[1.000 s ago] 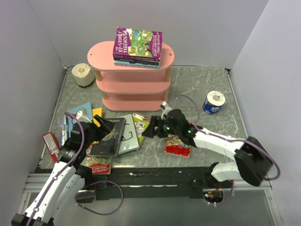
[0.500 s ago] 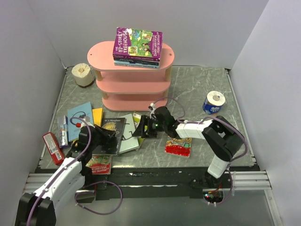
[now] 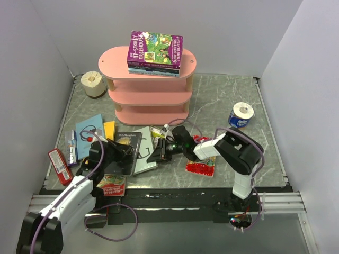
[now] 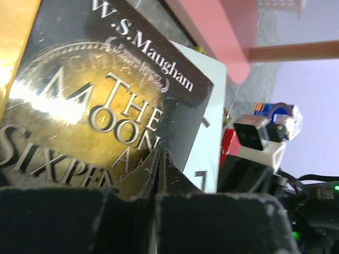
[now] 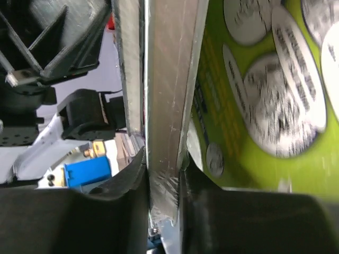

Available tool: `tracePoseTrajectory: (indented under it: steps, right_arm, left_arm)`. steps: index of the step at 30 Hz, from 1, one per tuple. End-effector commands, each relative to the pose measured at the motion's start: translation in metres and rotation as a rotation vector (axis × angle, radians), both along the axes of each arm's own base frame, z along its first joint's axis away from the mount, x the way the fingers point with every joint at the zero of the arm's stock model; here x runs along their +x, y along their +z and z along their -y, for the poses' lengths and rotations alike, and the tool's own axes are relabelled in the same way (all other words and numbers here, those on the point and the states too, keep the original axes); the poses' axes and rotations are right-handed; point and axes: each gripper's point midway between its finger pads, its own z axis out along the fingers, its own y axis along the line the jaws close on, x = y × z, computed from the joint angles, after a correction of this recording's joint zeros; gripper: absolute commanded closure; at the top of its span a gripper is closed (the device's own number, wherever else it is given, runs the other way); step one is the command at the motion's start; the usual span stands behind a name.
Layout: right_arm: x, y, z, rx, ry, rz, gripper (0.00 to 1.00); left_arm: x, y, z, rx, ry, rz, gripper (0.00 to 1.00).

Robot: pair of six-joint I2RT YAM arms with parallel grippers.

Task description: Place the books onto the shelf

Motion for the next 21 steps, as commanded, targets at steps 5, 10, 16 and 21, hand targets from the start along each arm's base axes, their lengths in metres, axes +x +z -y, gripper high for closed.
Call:
tracePoseTrajectory:
  steps: [5,10,16,21]
  right_arm:
    - [-0.005,0.068,0.05,-0.014,-0.018,0.245,1.0]
    - [-0.017,0.094,0.081,-0.078,0.029,0.341,1.0]
    - [-0.041,0.143,0.103,0.004,0.122,0.406,1.0]
    - [-0.057,0.19,0.114,0.17,0.163,0.412,1.0]
  left_arm:
    - [-0.014,0.055,-0.011,0.112,-0.032,0.079,0.54]
    - [-0.014,0.1,-0.004,0.108,-0.087,0.196,0.12]
    - [-0.029,0.114,0.033,0.039,-0.33,0.278,0.09]
    - [-0.044,0.115,0.046,-0.03,-0.42,0.316,0.09]
